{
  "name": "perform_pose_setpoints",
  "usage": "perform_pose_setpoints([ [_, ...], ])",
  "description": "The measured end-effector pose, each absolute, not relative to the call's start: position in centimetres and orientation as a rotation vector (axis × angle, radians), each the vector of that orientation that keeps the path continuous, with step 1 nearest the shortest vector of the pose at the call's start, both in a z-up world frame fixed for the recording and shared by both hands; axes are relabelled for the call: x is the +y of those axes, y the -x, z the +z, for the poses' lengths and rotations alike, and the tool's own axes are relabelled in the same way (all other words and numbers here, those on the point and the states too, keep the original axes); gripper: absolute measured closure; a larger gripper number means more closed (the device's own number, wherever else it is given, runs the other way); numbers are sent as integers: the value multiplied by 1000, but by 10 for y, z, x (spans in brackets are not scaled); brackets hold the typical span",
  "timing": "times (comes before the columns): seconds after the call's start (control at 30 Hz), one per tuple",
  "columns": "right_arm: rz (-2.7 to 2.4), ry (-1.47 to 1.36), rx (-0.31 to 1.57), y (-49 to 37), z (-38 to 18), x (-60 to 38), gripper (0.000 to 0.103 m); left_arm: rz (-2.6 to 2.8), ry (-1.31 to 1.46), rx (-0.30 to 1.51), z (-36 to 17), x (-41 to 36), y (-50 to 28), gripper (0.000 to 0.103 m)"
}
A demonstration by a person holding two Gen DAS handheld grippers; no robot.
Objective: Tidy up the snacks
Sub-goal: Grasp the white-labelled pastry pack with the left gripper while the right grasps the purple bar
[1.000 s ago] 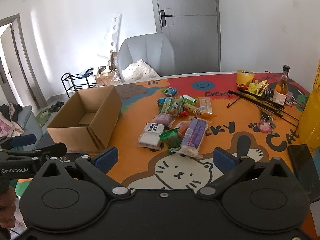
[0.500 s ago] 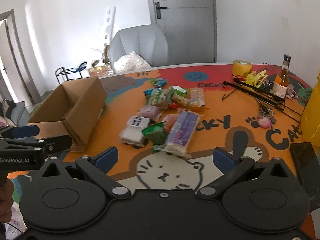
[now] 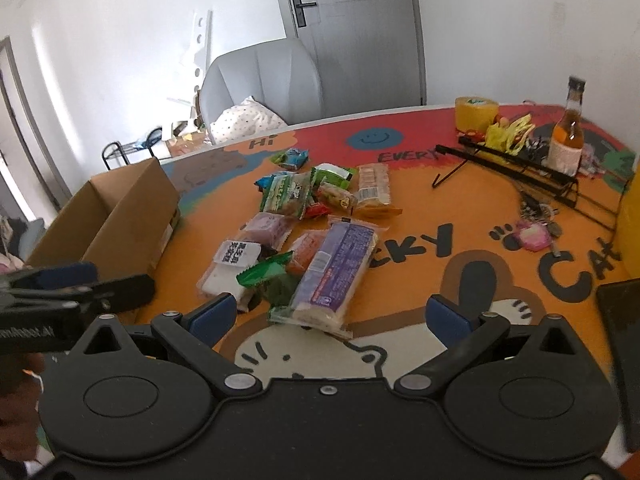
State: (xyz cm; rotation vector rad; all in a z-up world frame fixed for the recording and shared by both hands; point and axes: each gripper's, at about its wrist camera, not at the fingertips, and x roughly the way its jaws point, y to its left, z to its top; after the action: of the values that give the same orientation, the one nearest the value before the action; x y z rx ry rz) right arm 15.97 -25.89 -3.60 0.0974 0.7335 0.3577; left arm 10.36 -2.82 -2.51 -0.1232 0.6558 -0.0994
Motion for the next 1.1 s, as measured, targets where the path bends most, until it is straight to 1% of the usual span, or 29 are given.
perform_pose_setpoints([
  [0.3, 349, -154, 769, -193, -53, -260, 0, -123, 160, 687, -39, -32, -135, 12],
  [0.37, 347, -160, 776, -198, -57, -260, 1, -129, 159, 697, -42, -34, -142, 17],
  [0.47, 347, -161, 792, -209, -63, -258, 8, -130, 181, 720, -48, -35, -152, 22],
  [0.6, 358, -175, 823, -221, -72, -254, 11, -127, 192, 735, -54, -37, -163, 28],
  [0.67, 365, -172, 833, -225, -75, -252, 16, -121, 199, 752, -59, -37, -169, 35],
  [0.83, 370, -155, 869, -235, -85, -250, 36, -97, 176, 770, -68, -39, -183, 37],
  [1.03, 306, -153, 875, -244, -88, -260, 37, -108, 171, 819, -82, -46, -198, 37],
  [1.07, 306, -157, 875, -244, -88, -261, 36, -109, 169, 828, -84, -47, -200, 36],
  [1.1, 310, -158, 873, -244, -89, -261, 33, -112, 175, 832, -86, -47, -201, 36],
])
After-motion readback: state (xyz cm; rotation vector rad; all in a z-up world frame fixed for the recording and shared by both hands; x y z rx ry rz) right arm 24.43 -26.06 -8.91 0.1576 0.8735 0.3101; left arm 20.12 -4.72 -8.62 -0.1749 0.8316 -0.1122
